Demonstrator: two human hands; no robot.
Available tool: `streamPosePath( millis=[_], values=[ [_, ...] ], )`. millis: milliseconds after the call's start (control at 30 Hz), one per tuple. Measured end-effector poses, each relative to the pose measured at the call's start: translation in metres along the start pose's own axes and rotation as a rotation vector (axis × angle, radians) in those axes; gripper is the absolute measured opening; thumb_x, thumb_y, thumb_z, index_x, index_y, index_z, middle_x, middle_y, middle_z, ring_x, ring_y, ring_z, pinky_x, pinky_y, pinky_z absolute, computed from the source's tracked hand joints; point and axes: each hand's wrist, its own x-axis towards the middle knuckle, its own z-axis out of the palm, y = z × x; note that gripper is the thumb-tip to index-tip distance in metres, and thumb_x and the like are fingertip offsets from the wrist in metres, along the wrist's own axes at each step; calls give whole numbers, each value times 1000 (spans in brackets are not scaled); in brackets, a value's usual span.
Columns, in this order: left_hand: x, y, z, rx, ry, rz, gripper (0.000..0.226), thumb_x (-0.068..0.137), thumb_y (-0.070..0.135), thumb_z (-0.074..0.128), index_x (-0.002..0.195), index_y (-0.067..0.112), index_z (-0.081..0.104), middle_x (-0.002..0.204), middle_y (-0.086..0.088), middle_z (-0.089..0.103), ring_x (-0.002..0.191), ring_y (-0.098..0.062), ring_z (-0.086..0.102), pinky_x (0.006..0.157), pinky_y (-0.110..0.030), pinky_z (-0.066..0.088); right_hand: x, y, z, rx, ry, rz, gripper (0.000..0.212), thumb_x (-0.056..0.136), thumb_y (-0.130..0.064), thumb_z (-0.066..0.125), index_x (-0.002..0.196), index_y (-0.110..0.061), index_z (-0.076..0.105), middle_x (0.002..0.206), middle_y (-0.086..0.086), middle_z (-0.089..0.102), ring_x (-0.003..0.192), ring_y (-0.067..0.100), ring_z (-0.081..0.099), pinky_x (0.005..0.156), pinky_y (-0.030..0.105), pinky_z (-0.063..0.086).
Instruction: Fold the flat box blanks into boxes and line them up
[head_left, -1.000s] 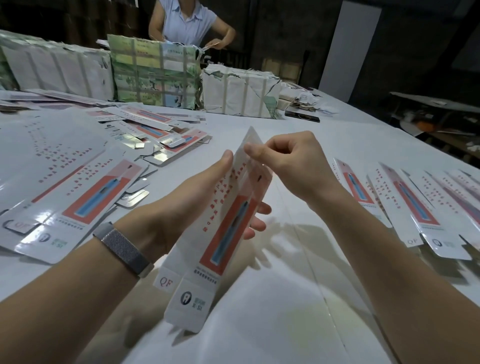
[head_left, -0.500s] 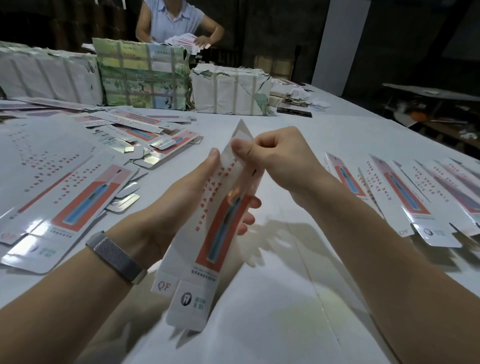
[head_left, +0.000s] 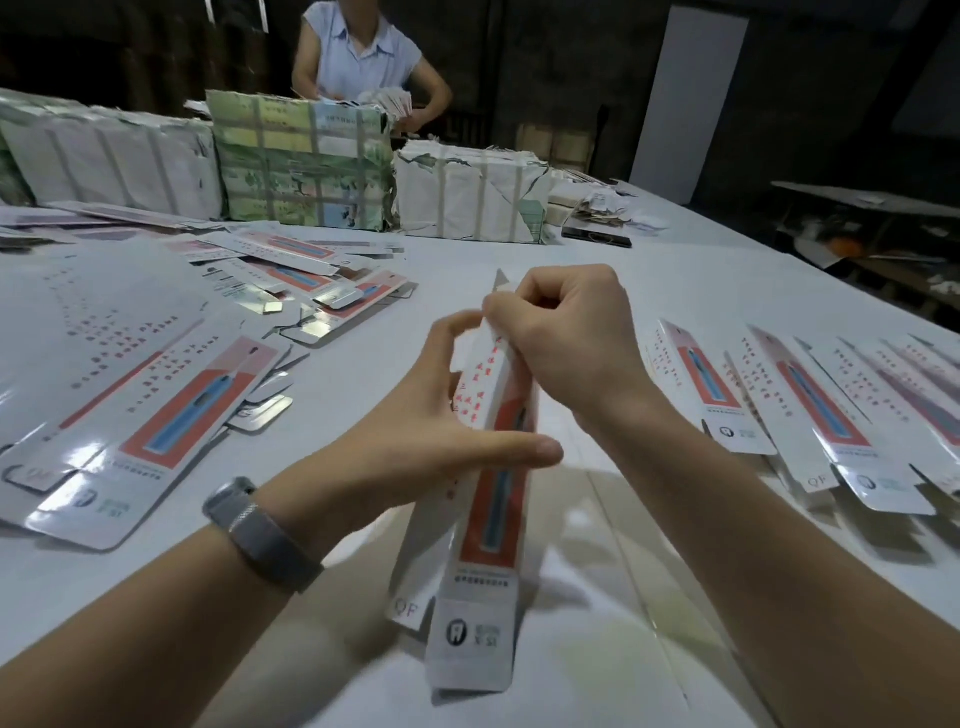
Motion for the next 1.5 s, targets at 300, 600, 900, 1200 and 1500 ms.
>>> streamPosePath(
  millis=[300, 600, 900, 1200, 1500],
  values=[
    [2, 1, 7, -39, 142, 171, 99, 87, 19, 70, 149, 63, 7, 130, 13, 63, 101, -6, 71, 78, -24, 59, -4, -3, 1, -57, 236, -171, 18, 87, -37, 71, 85, -20, 66, 57, -9, 45, 54, 7, 43, 56, 23, 39],
    [1, 0, 8, -309, 110, 190, 68, 101, 3, 52, 131, 61, 34, 99, 7, 74, 75, -12, 70, 65, -25, 58, -13, 6, 20, 210, -11, 103, 20, 102, -36, 48, 119, -29, 57, 96, -5, 67, 88, 12, 67, 86, 42, 56],
    [6, -3, 4, -430, 87, 242, 69, 84, -1, 54, 129, 49, 38, 109, -7, 74, 90, -21, 71, 70, -31, 59, -16, 3, 23, 365, -154, 109, 48, 88, -41, 52, 132, -23, 58, 116, 1, 69, 98, 21, 68, 89, 43, 57],
    [3, -4, 9, -277, 175, 280, 45, 101, 6, 53, 124, 41, 37, 88, -2, 72, 76, -16, 69, 66, -26, 57, -21, 1, 24, 532, -164, 79, 13, 93, -24, 50, 92, -13, 56, 85, 10, 59, 81, 25, 57, 79, 49, 53],
    [3, -4, 7, -332, 110, 164, 44, 99, 20, 60, 127, 42, 34, 90, -4, 74, 73, -19, 73, 65, -30, 59, -17, 5, 18, 691, -147, 62, 40, 88, -3, 58, 114, -33, 53, 95, 1, 64, 98, 36, 64, 87, 45, 56]
  ],
)
